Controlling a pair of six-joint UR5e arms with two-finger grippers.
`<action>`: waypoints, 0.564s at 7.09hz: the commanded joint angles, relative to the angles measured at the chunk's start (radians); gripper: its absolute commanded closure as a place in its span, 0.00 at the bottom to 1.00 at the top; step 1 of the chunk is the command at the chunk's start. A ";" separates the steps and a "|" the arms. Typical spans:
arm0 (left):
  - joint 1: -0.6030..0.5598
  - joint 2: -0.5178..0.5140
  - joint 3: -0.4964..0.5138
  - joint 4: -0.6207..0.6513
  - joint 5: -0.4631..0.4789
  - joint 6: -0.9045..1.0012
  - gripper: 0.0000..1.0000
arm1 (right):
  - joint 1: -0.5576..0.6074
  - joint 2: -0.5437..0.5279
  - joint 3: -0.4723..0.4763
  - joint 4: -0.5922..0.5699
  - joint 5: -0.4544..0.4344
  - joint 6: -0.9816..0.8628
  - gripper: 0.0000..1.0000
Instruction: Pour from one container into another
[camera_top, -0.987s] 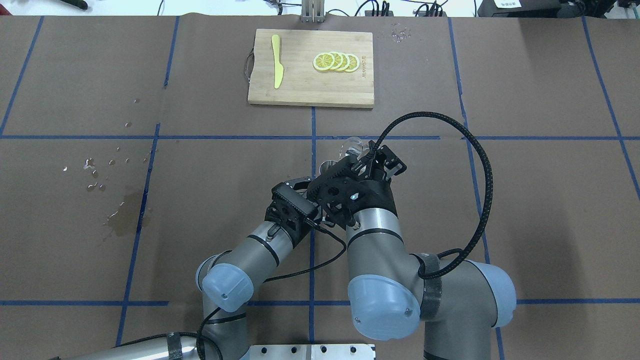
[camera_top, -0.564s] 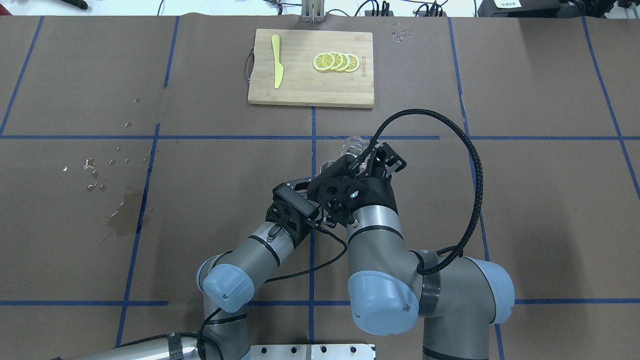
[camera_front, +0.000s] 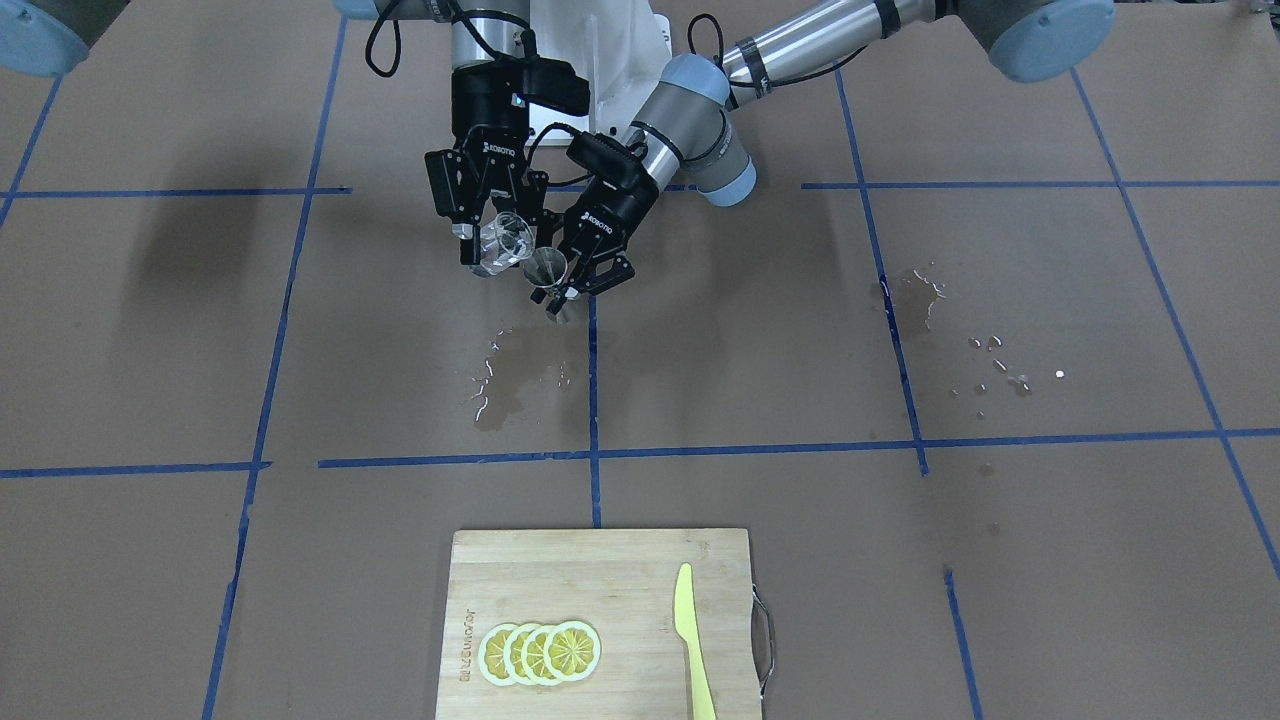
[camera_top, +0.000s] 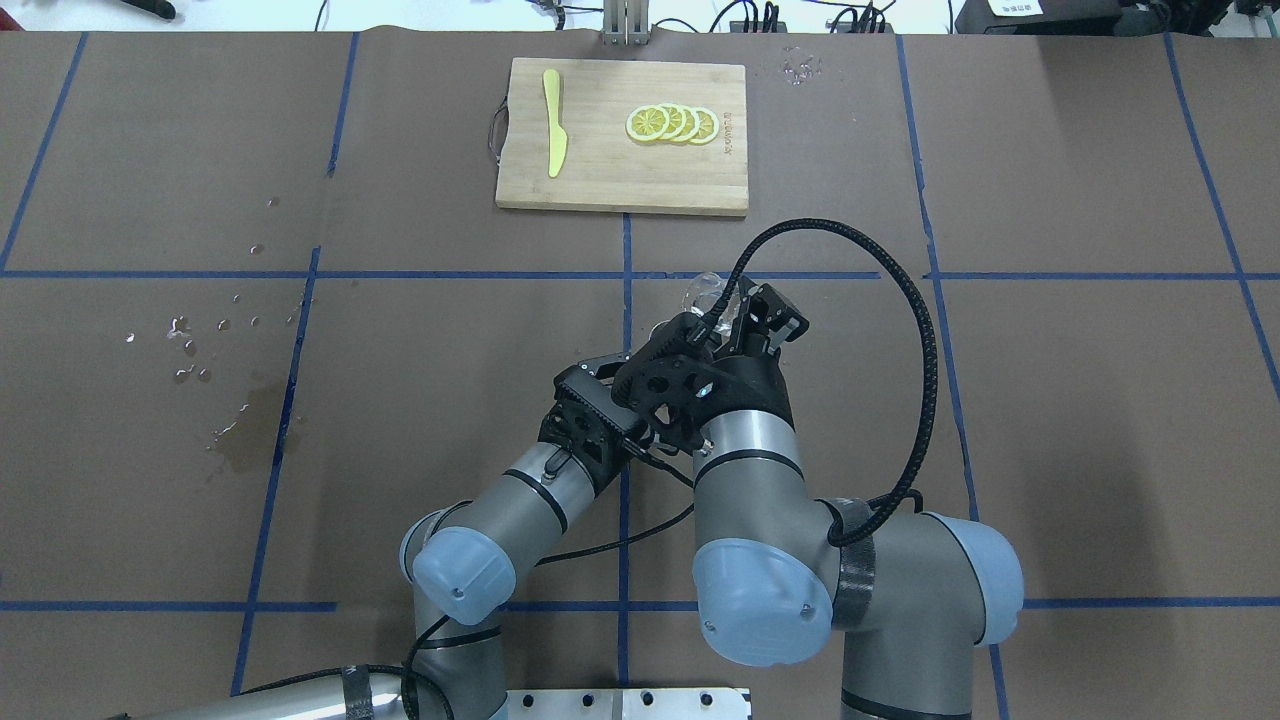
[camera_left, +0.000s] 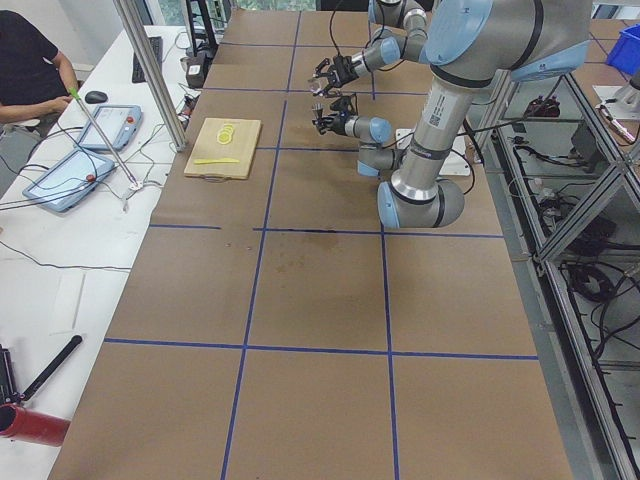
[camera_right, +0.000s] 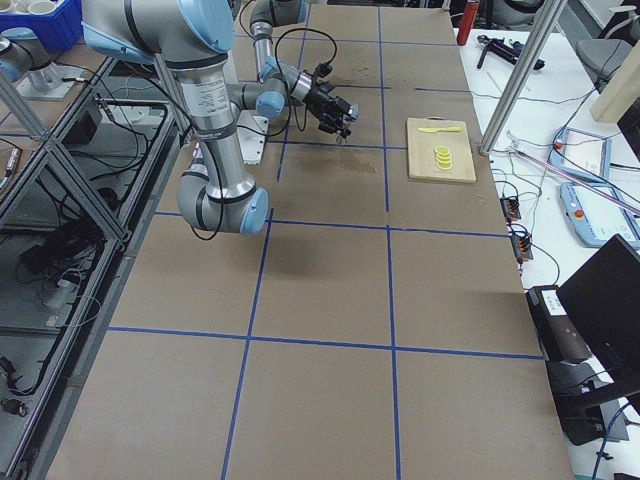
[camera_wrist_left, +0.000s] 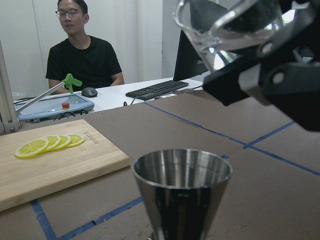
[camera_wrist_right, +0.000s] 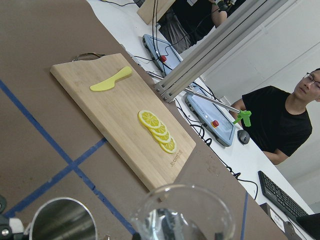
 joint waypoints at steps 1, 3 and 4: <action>0.000 -0.001 0.001 0.000 0.000 0.002 1.00 | 0.000 0.000 0.000 0.000 0.000 -0.060 0.91; 0.000 -0.003 0.001 0.000 0.000 0.002 1.00 | 0.006 0.027 0.001 -0.063 0.000 -0.129 0.91; 0.002 -0.001 0.001 0.000 0.000 0.002 1.00 | 0.006 0.028 0.001 -0.072 -0.002 -0.135 0.91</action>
